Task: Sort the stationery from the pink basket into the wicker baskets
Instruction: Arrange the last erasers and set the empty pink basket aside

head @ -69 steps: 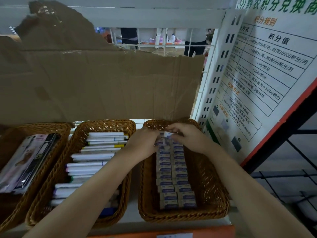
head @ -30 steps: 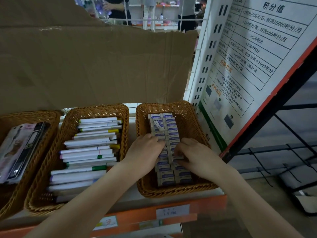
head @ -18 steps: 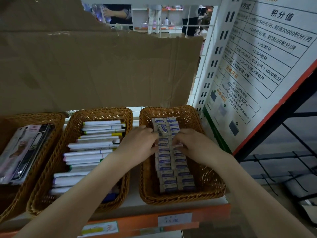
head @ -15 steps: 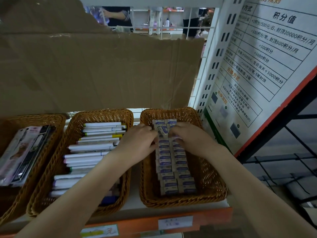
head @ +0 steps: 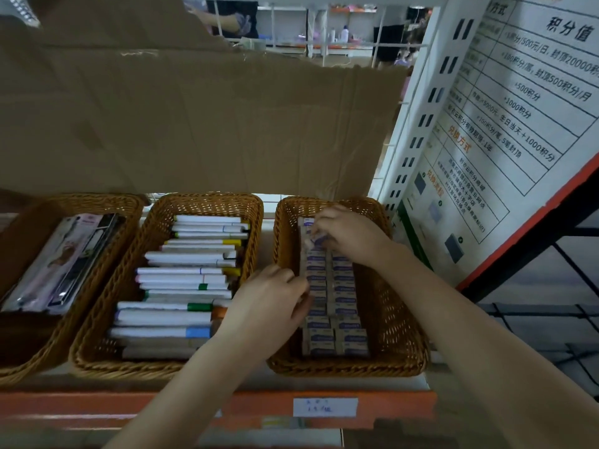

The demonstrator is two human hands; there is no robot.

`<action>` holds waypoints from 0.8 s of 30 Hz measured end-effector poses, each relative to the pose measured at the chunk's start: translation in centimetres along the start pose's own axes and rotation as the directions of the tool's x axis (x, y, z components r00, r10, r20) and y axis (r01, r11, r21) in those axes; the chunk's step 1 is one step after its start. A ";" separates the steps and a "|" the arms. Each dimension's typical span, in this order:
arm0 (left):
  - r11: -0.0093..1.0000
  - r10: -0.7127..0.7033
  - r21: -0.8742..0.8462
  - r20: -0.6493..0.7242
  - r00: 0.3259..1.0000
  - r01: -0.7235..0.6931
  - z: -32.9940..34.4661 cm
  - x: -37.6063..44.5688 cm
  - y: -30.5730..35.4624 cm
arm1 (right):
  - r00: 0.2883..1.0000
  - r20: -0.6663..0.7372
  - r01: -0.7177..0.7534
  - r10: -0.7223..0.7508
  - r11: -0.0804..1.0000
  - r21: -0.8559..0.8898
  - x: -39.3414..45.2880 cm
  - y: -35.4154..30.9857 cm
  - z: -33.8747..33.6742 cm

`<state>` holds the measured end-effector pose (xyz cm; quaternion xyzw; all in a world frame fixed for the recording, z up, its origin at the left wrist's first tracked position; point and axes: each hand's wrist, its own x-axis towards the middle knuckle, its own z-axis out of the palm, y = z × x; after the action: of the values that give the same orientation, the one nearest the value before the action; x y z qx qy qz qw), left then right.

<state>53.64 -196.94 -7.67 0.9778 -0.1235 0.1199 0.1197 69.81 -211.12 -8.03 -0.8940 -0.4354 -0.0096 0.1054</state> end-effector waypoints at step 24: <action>0.980 0.198 0.017 -0.150 0.969 -0.197 2.0 -5.4 2.4 | 0.979 0.087 -0.190 0.186 0.981 0.045 -7.6 -7.9 0.7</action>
<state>48.30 -198.58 -10.50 0.9488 -0.2107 0.2052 0.1150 58.92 -212.16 -8.16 -0.9277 -0.3529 0.0487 0.1115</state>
